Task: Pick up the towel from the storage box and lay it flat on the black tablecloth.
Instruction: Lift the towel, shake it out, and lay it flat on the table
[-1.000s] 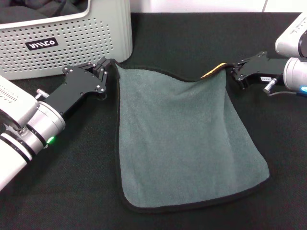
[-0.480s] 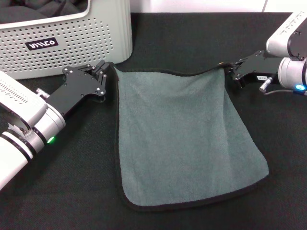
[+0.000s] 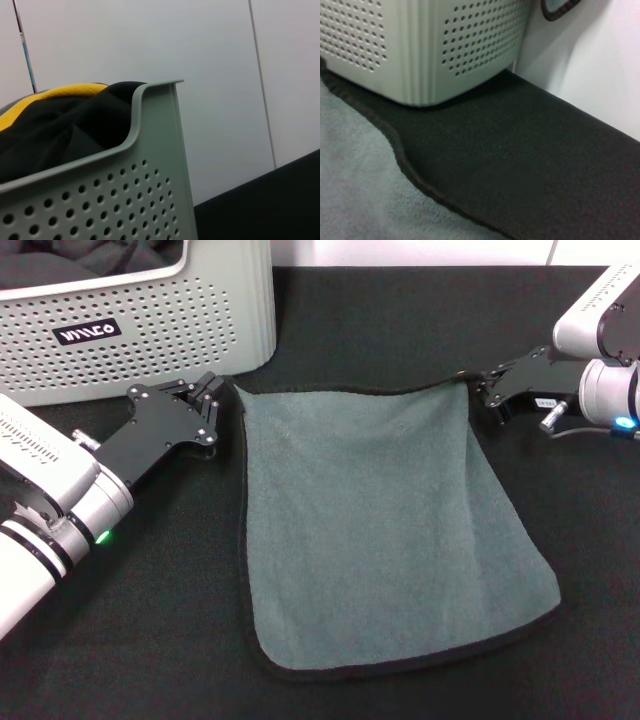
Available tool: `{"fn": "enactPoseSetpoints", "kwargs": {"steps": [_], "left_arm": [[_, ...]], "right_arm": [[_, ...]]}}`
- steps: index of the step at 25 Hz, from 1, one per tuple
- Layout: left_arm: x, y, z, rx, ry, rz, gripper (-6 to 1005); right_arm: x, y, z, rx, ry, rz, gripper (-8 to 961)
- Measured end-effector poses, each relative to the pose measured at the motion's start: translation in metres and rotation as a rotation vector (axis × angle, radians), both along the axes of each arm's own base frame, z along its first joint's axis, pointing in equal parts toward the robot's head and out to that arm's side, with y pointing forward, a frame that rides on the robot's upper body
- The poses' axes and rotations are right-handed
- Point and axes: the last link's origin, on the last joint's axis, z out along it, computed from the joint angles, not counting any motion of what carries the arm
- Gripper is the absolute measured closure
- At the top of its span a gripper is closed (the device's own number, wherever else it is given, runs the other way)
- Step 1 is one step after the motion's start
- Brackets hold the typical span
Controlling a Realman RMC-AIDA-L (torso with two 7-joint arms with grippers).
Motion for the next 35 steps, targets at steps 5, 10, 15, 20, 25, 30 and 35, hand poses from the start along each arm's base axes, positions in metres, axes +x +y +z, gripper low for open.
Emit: {"fn": "enactPoseSetpoints", "kwargs": {"steps": [5,10,15,20,25,30,35], "left_arm": [[-0.002,-0.002,-0.001,-0.001,0.018,-0.003,969],[-0.004,-0.004,-0.005,-0.004,0.063,-0.009,935],[-0.006,-0.005,-0.005,0.001,0.090,-0.010,856],[-0.008,-0.008,-0.003,0.012,0.086,-0.012,756],[-0.009,-0.015,0.001,0.033,0.086,-0.046,627],[-0.014,-0.025,0.006,0.048,0.077,-0.046,429],[-0.014,-0.031,0.011,0.072,0.057,-0.068,262]], "right_arm": [[0.001,0.002,0.001,0.015,-0.002,-0.008,844],[0.002,0.001,0.001,0.016,0.004,-0.019,842],[0.002,0.002,0.002,0.017,0.009,-0.025,839],[0.004,-0.002,0.006,0.026,0.017,-0.018,716],[0.006,-0.012,0.016,0.025,0.044,0.012,576],[0.008,-0.023,0.027,0.033,0.063,0.040,444],[0.012,-0.031,0.042,0.073,0.067,0.053,255]]}}
